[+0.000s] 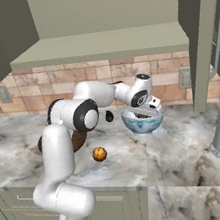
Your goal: Pick both bowls and place them on the counter. Then place the kiwi in one bowl and place the orange in the other bowl.
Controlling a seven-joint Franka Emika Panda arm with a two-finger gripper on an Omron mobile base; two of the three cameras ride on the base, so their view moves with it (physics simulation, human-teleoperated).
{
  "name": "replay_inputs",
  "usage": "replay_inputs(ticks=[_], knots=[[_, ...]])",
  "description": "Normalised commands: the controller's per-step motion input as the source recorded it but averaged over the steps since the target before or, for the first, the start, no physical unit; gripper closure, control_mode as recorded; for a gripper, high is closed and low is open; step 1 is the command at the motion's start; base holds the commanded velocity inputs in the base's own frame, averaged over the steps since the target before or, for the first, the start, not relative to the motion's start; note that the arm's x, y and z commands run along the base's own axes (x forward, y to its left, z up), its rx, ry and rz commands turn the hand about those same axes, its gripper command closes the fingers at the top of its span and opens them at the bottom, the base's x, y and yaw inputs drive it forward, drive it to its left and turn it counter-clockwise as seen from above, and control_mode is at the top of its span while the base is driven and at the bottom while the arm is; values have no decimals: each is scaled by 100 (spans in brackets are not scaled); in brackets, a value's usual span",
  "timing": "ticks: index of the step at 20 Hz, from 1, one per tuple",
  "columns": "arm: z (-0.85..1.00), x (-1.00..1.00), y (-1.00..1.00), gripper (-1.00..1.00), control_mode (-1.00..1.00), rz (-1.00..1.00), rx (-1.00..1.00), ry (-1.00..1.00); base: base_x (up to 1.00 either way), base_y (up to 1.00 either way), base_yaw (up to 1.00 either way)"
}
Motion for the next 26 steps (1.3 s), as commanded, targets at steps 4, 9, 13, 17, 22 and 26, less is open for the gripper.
replay_inputs(ticks=[4, 9, 13, 17, 22, 26], knots=[[-12, -16, -8, 100, -100, 0, 0, 0, 0, 0, 0], [-5, -28, -7, -100, -100, 0, 0, 0, 0, 0, 0], [0, -33, -4, -100, -100, 0, 0, 0, 0, 0, 0], [0, -31, 0, -100, -100, 0, 0, 0, 0, 0, 0], [20, -26, 0, -100, -100, 0, 0, -8, 0, 0, 0], [47, -19, 0, -100, -100, 0, 0, -14, 0, 0, 0]])
